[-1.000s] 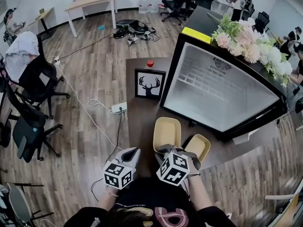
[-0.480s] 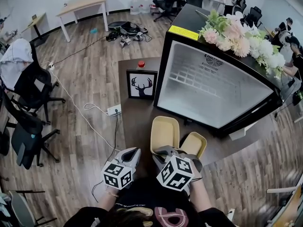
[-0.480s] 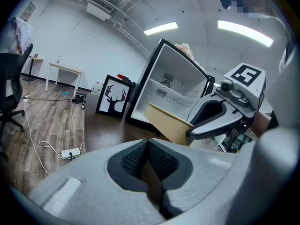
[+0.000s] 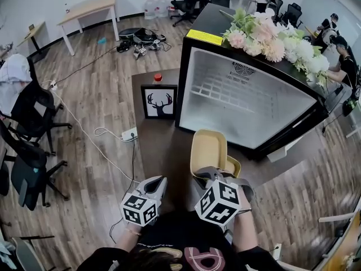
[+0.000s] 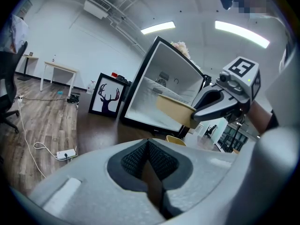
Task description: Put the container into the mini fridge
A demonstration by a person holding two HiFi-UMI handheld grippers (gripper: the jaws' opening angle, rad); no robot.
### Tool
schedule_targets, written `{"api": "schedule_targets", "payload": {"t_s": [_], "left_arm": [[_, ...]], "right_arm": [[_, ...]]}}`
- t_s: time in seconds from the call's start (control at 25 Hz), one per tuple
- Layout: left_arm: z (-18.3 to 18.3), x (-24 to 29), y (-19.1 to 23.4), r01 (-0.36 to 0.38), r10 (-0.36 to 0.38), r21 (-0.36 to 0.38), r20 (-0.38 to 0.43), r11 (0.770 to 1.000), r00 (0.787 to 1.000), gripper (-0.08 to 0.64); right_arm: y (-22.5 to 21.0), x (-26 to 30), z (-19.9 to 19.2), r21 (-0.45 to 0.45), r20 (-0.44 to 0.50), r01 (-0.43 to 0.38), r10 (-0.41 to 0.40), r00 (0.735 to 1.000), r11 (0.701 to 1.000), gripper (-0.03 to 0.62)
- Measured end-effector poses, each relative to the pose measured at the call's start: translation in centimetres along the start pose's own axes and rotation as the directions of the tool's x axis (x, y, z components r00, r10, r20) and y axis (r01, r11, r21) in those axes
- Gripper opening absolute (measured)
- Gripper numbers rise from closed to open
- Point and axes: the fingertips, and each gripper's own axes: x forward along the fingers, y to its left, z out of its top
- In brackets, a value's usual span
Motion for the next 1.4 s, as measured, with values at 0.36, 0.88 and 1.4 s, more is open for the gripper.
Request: {"api": "schedule_targets", "payload": {"t_s": [0.36, 0.88, 1.4], "left_arm": [[0.2, 1.1, -1.2, 0.038, -0.038, 0.015, -0.005, 0.999, 0.999, 0.009], [-0.1, 2.7, -3.4, 0.091, -0.09, 0.03, -0.04, 0.995, 0.995, 0.009], [0.1, 4.8, -5.1, 0.136, -0.135, 0.028, -0.052, 0.99, 0.99, 0.009]], "right_arm": [[-2.3, -2.3, -0.9, 0.017, 0.007, 0.055, -0.055, 0.998, 0.998, 0.025], [-6.2, -5.9, -3.2, 0.033, -0.029, 0.104, -0.103, 0.994, 0.994, 0.025], [-11.3, -9.2, -3.8, 0.046, -0.021, 0.163, -0.162, 0.987, 0.986, 0.025]]}}
